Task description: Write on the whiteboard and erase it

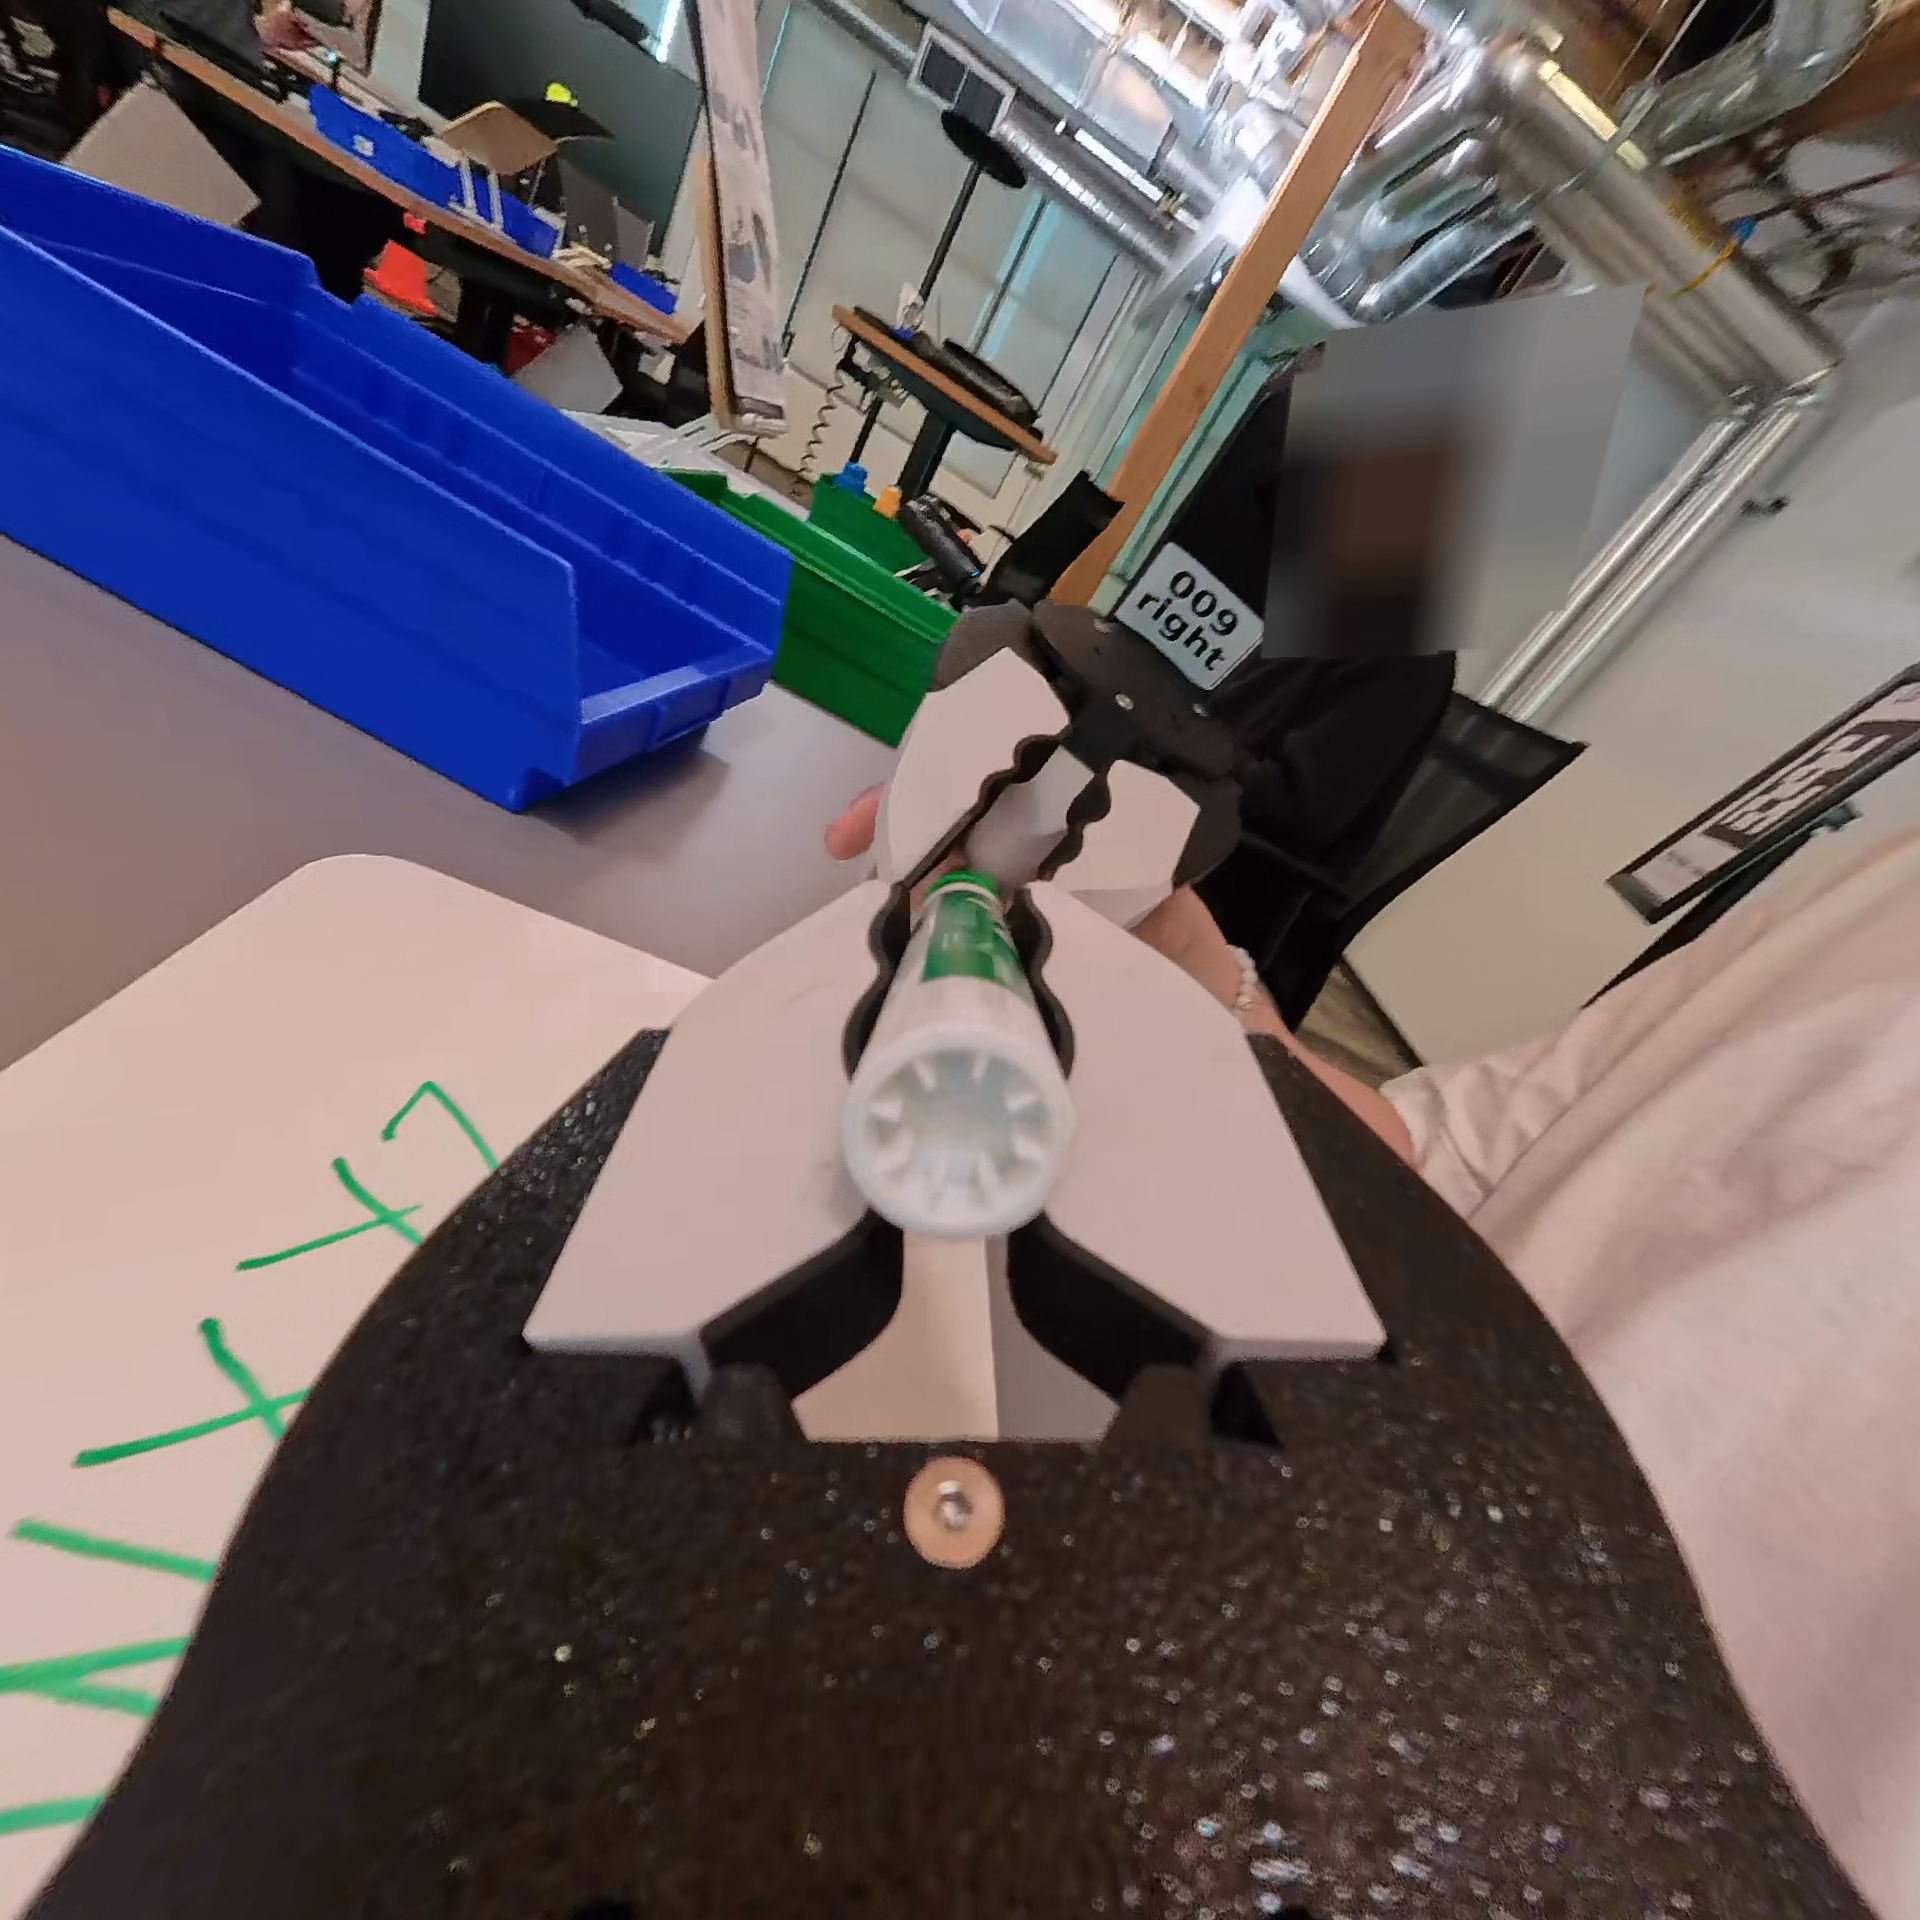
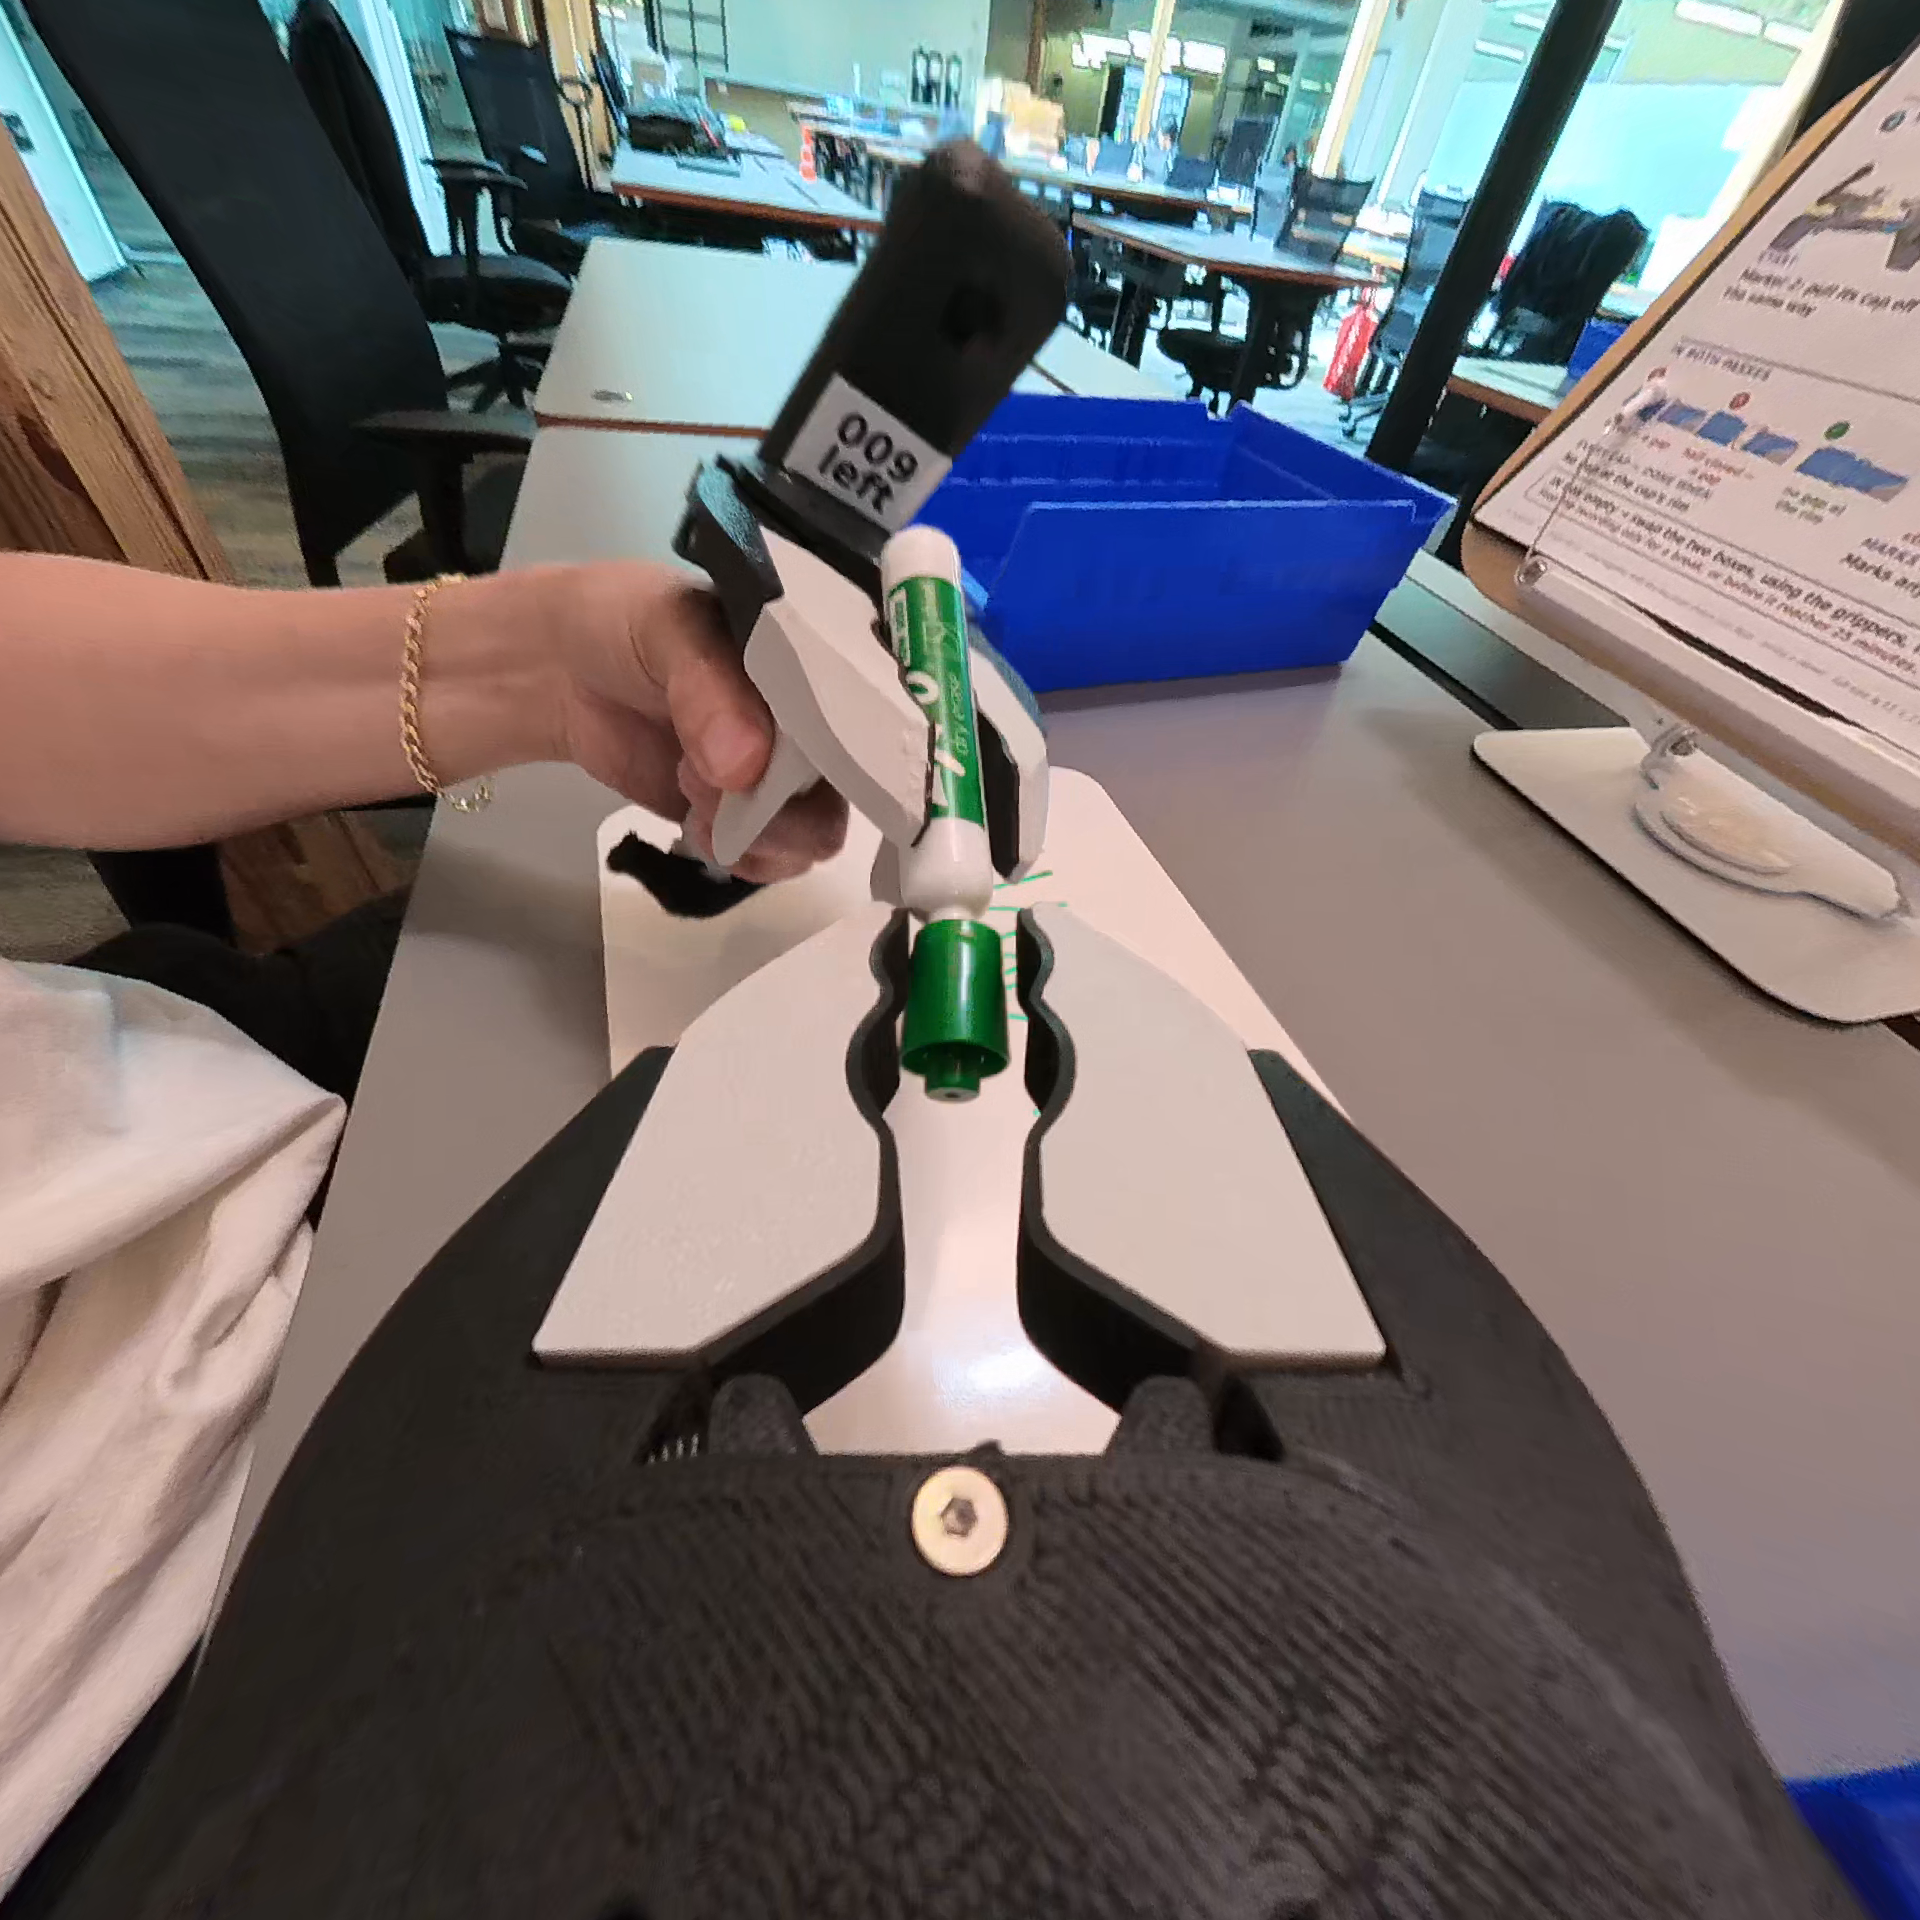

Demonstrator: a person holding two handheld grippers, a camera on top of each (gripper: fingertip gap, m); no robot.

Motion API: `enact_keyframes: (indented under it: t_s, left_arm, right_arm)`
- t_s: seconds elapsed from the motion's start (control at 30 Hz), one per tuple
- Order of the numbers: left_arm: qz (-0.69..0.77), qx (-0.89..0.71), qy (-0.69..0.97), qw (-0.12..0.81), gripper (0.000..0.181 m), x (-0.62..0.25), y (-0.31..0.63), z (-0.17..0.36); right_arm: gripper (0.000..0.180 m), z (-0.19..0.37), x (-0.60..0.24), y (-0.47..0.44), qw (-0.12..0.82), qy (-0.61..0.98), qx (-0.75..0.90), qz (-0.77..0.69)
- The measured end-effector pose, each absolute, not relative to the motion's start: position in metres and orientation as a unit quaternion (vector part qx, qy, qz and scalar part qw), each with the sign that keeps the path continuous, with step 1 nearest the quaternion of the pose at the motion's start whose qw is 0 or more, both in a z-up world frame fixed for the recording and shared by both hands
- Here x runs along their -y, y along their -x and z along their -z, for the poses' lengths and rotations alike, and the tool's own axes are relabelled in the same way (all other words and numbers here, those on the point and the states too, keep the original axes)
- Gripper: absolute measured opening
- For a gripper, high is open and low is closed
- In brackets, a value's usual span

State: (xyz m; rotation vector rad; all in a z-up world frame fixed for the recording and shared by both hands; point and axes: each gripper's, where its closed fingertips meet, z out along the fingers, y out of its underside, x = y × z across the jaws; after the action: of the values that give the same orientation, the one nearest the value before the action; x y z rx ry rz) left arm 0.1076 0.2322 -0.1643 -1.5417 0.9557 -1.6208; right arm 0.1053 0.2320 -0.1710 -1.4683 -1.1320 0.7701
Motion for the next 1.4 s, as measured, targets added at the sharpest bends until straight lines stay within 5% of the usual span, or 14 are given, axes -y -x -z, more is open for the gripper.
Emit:
enact_keyframes:
  t_s: [0.7, 1.4]
  left_arm:
    - [0.796, -0.225, 0.485, 0.283, 0.019, -0.228, -0.100, 0.139]
    - [0.763, -0.259, 0.512, 0.297, 0.020, -0.221, -0.102, 0.134]
  right_arm:
    - [0.020, 0.143, -0.226, -0.100, 0.615, 0.549, 0.476, -0.306]
    - [0.019, 0.140, -0.220, -0.094, 0.612, 0.546, 0.448, -0.355]
